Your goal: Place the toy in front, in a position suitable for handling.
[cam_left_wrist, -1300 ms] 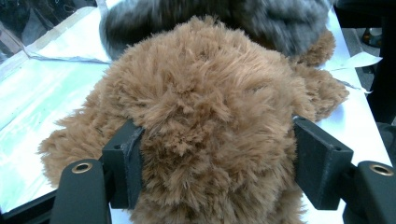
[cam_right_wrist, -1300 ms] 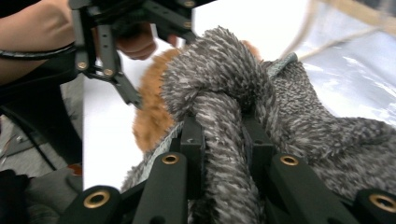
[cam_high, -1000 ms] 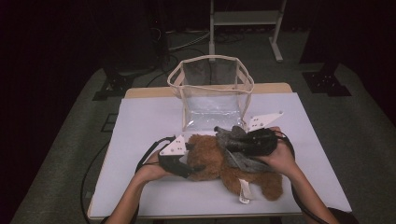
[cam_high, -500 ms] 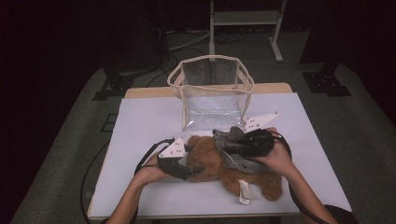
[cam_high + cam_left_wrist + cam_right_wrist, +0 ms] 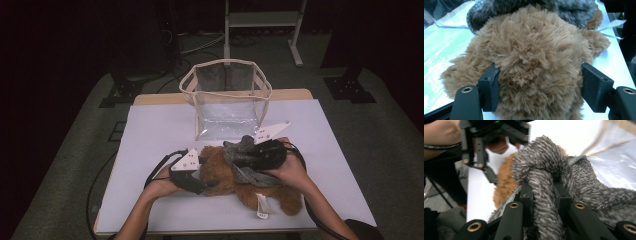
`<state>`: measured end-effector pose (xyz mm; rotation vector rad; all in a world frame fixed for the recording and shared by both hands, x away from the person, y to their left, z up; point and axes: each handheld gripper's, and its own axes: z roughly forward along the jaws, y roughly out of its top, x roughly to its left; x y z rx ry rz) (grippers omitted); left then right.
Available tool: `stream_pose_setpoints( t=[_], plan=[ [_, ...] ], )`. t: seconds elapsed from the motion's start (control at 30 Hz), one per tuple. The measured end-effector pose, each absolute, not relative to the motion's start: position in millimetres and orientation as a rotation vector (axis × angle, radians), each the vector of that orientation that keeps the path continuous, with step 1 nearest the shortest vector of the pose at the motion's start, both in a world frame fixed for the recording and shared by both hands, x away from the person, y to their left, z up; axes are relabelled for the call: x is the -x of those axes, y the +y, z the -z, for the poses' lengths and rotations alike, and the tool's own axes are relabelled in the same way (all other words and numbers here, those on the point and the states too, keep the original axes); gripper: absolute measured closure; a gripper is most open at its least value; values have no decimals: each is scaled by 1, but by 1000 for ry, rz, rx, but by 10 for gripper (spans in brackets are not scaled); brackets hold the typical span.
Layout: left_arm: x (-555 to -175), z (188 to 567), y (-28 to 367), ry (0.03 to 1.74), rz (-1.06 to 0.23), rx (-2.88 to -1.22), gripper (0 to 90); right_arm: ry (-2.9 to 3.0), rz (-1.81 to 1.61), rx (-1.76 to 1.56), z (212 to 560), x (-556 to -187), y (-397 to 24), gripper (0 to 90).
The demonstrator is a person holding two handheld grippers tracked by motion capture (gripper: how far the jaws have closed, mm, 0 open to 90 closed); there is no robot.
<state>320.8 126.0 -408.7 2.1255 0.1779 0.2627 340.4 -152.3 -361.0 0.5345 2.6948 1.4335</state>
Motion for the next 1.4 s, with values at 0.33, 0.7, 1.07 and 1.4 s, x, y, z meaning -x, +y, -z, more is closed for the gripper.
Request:
stream_pose_setpoints(
  t=[0.33,0.7,1.07,1.4],
  plan=[
    [-318,407,132,154,-233,-2133,285,2597,-1404,-746,360,-357,-198,726],
    [-318,401,130,196,-204,-2078,308,2730,-1379,-573,360,-338,-169,737],
    [-310,402,131,116,-208,-2159,329,2762,-1330,-584,358,-358,-159,737],
    [-308,400,127,87,-215,-2175,331,2763,-1338,-622,354,-363,-165,736]
  ],
)
